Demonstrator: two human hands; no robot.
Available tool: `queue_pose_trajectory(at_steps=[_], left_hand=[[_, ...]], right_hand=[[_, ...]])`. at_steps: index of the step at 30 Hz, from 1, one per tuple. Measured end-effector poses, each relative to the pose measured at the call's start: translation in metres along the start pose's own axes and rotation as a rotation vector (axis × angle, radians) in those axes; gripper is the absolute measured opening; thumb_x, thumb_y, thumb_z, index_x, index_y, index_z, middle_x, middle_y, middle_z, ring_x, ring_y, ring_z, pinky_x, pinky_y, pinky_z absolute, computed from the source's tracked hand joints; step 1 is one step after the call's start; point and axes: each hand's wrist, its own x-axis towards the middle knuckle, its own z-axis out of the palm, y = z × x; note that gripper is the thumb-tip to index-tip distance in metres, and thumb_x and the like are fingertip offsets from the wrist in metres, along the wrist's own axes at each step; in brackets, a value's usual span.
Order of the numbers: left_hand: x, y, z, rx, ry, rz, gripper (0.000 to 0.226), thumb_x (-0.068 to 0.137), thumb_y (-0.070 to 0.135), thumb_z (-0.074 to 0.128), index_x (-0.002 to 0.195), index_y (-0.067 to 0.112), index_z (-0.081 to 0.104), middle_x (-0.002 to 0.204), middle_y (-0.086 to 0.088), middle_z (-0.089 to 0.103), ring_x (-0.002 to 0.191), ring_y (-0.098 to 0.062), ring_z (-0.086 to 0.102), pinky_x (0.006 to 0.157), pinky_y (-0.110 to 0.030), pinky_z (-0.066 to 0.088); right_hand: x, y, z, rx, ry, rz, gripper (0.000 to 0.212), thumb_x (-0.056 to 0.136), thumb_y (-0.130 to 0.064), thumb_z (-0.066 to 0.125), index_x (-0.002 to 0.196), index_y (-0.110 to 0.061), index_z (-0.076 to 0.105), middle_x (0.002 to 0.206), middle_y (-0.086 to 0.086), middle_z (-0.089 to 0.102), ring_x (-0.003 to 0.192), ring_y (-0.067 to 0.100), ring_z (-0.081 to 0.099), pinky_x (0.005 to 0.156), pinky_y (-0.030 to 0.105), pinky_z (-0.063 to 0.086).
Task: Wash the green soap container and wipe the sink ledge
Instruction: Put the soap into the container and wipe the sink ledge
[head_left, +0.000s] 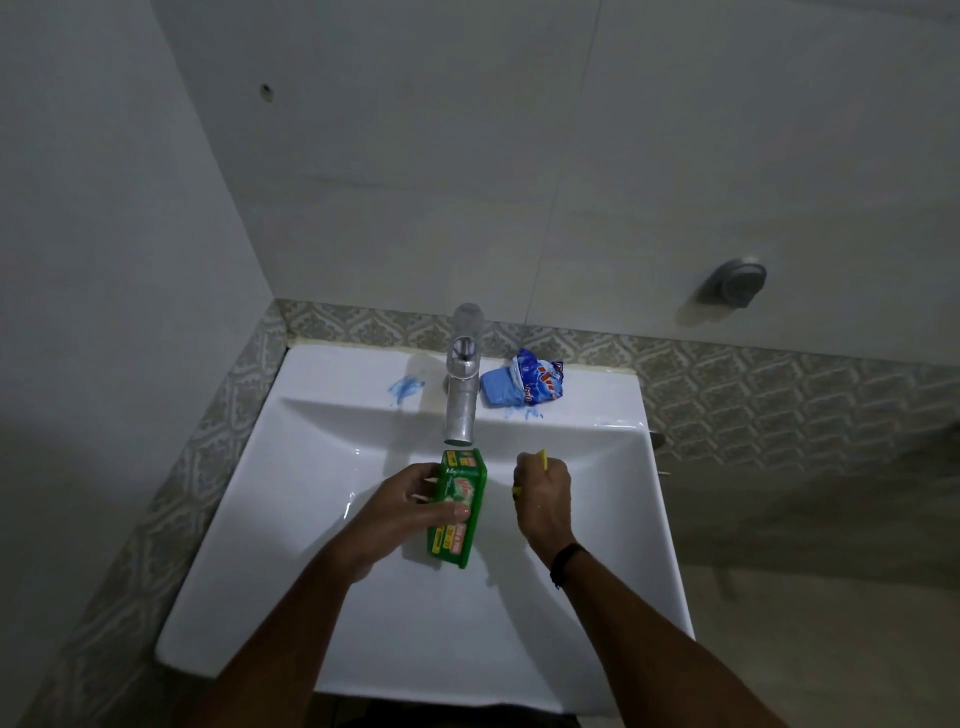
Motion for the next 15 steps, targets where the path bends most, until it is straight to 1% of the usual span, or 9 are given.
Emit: queue_pose_trajectory(at_steps=[2, 4, 5, 7, 9, 11, 13, 15], left_hand=[[0.001, 0.000, 0.001, -0.053, 0.012, 0.003, 0.056, 0.074, 0.016, 0.079, 0.124, 0.018, 0.053, 0.115, -0.005, 0.066, 0.101, -0.018, 0.068, 0.078, -0.028, 0.057], [0.003, -0.002, 0.002, -0.106, 0.018, 0.002, 0.057, 0.074, 0.010, 0.080, 0.122, 0.017, 0.051, 0.117, -0.009, 0.065, 0.103, -0.022, 0.068, 0.083, -0.035, 0.058], [0.003, -0.004, 0.003, -0.119, 0.015, 0.003, 0.059, 0.072, 0.008, 0.080, 0.122, 0.017, 0.049, 0.117, -0.009, 0.065, 0.103, -0.022, 0.067, 0.083, -0.036, 0.058], [0.003, -0.006, 0.004, -0.132, -0.003, 0.009, 0.068, 0.068, 0.009, 0.085, 0.123, 0.019, 0.046, 0.117, -0.007, 0.065, 0.105, -0.022, 0.066, 0.081, -0.035, 0.058], [0.005, -0.008, 0.005, -0.146, -0.023, 0.021, 0.079, 0.061, 0.014, 0.087, 0.126, 0.020, 0.044, 0.119, -0.008, 0.065, 0.107, -0.021, 0.066, 0.081, -0.036, 0.058], [0.006, -0.010, 0.006, -0.178, -0.025, 0.042, 0.088, 0.055, 0.017, 0.089, 0.129, 0.018, 0.043, 0.121, -0.010, 0.064, 0.107, -0.021, 0.066, 0.081, -0.035, 0.058], [0.008, -0.012, 0.006, -0.204, -0.016, 0.060, 0.093, 0.052, 0.018, 0.089, 0.131, 0.016, 0.041, 0.123, -0.011, 0.062, 0.106, -0.021, 0.066, 0.081, -0.034, 0.057], [0.009, -0.014, 0.007, -0.215, -0.002, 0.075, 0.091, 0.057, 0.010, 0.089, 0.133, 0.016, 0.039, 0.123, -0.011, 0.062, 0.107, -0.021, 0.065, 0.082, -0.035, 0.057]], right_hand=[[0.005, -0.009, -0.002, 0.140, 0.127, -0.027, 0.039, 0.098, -0.016, 0.042, 0.060, -0.020, 0.044, 0.061, 0.000, 0.044, 0.058, 0.015, 0.041, 0.055, 0.027, 0.037], [0.017, -0.022, -0.013, 0.208, 0.262, -0.079, 0.041, 0.098, -0.018, 0.045, 0.057, -0.016, 0.049, 0.055, 0.001, 0.047, 0.052, 0.014, 0.043, 0.052, 0.027, 0.038], [0.025, -0.032, -0.021, 0.181, 0.295, -0.102, 0.038, 0.098, -0.023, 0.047, 0.061, -0.014, 0.053, 0.058, 0.001, 0.051, 0.054, 0.013, 0.046, 0.054, 0.027, 0.041], [0.046, -0.047, -0.040, 0.060, 0.335, -0.103, 0.034, 0.090, -0.041, 0.051, 0.073, -0.013, 0.060, 0.070, 0.002, 0.060, 0.066, 0.016, 0.056, 0.065, 0.033, 0.047], [0.066, -0.055, -0.054, -0.127, 0.326, -0.024, 0.040, 0.079, -0.050, 0.056, 0.081, -0.011, 0.064, 0.082, 0.007, 0.066, 0.079, 0.026, 0.061, 0.072, 0.039, 0.049], [0.079, -0.059, -0.056, -0.257, 0.234, 0.064, 0.045, 0.075, -0.050, 0.063, 0.085, -0.007, 0.064, 0.088, 0.012, 0.066, 0.083, 0.031, 0.061, 0.070, 0.036, 0.046], [0.085, -0.065, -0.050, -0.262, 0.166, 0.114, 0.049, 0.066, -0.052, 0.067, 0.085, -0.007, 0.062, 0.093, 0.015, 0.065, 0.084, 0.032, 0.062, 0.066, 0.034, 0.043], [0.088, -0.071, -0.043, -0.233, 0.137, 0.129, 0.060, 0.053, -0.057, 0.067, 0.087, -0.007, 0.064, 0.096, 0.016, 0.066, 0.085, 0.032, 0.063, 0.065, 0.035, 0.046]])
